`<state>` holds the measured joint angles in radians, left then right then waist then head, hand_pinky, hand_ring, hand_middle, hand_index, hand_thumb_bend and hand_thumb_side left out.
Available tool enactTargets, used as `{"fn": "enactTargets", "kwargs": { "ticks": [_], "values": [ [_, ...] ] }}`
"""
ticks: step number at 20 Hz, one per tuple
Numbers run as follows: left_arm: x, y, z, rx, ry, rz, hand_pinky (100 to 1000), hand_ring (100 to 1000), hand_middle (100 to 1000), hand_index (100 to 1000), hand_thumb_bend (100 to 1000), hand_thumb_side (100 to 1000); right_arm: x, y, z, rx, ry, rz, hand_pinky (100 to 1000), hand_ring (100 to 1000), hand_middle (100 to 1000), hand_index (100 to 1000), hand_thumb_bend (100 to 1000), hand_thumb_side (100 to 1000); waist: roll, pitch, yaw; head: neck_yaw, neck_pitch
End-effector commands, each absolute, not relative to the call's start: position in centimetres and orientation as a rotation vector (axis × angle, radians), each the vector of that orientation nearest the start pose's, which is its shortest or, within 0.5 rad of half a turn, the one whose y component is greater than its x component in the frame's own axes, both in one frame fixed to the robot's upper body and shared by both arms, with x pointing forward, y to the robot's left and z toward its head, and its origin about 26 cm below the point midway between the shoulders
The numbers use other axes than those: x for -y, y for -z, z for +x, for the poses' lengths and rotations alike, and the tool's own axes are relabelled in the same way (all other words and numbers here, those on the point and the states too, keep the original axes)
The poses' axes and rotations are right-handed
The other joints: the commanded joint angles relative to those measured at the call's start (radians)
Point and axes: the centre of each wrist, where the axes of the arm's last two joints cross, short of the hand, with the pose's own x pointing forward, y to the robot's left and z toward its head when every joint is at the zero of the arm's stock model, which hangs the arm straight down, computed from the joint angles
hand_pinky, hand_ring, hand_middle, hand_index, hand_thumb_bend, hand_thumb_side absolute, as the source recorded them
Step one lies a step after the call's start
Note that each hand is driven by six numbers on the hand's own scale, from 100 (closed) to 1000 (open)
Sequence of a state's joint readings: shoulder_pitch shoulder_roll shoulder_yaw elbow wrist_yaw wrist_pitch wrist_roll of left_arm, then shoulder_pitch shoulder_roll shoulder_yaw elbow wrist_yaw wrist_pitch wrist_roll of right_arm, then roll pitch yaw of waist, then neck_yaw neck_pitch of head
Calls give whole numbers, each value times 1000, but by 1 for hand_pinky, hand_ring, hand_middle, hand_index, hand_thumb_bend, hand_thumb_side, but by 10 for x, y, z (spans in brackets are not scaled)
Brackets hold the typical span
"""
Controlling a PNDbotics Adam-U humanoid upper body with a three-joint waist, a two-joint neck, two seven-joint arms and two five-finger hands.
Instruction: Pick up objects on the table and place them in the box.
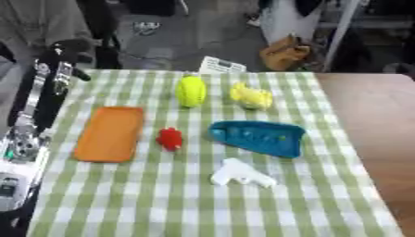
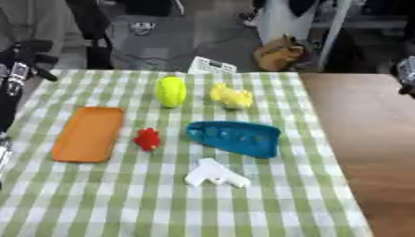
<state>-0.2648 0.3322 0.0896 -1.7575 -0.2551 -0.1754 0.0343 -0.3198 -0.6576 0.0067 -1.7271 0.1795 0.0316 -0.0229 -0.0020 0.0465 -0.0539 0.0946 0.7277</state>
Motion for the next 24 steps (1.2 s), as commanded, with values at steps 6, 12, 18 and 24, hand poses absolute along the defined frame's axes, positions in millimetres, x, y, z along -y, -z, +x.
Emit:
{"fn": "enactTargets", "kwargs": {
  "ticks": [6,12,18,24],
  "values": [
    [-304,-153,327,2189,470,532,546,718,789,814,100,1000,355,-208,348,1854,-852,-779,426,645,720,915,256,628,10,-13,5,-6,-7],
    [-303,-153,328,2190,475,526,544,718,789,814,100,1000,360,-211,361,1788,-945,-812,431,648,727,914,269,622,9,-13,7,-10,-9],
    [-302,-154,328,2192,481,519,543,718,789,815,100,1000,361,-210,376,1719,-1031,-838,440,650,737,908,296,617,10,-13,10,-22,-16],
    [-301,-153,328,2192,484,513,541,718,790,815,100,1000,362,-208,392,1632,-1119,-877,450,653,747,904,317,618,10,-14,14,-29,-16]
  ]
}}
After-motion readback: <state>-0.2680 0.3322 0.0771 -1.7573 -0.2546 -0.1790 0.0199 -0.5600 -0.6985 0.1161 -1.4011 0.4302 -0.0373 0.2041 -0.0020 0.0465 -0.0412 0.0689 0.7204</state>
